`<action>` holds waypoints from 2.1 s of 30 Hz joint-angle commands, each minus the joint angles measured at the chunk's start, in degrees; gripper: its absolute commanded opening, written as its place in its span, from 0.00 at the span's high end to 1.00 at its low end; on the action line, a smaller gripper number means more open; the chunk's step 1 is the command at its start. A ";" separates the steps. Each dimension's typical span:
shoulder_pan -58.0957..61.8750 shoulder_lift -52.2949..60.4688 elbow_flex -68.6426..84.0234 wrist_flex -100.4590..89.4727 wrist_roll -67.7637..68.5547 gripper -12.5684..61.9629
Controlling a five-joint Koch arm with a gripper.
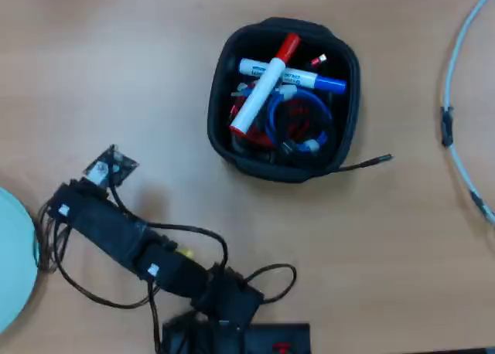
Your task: Pick up the yellow instant coffee stick, then put it in the black bowl
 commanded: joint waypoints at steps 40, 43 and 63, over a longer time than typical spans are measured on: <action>34.89 28.83 -27.86 16.17 -31.11 0.92; 38.23 28.83 -27.77 12.92 -33.66 0.92; 49.13 22.59 -26.89 -6.94 -48.52 0.92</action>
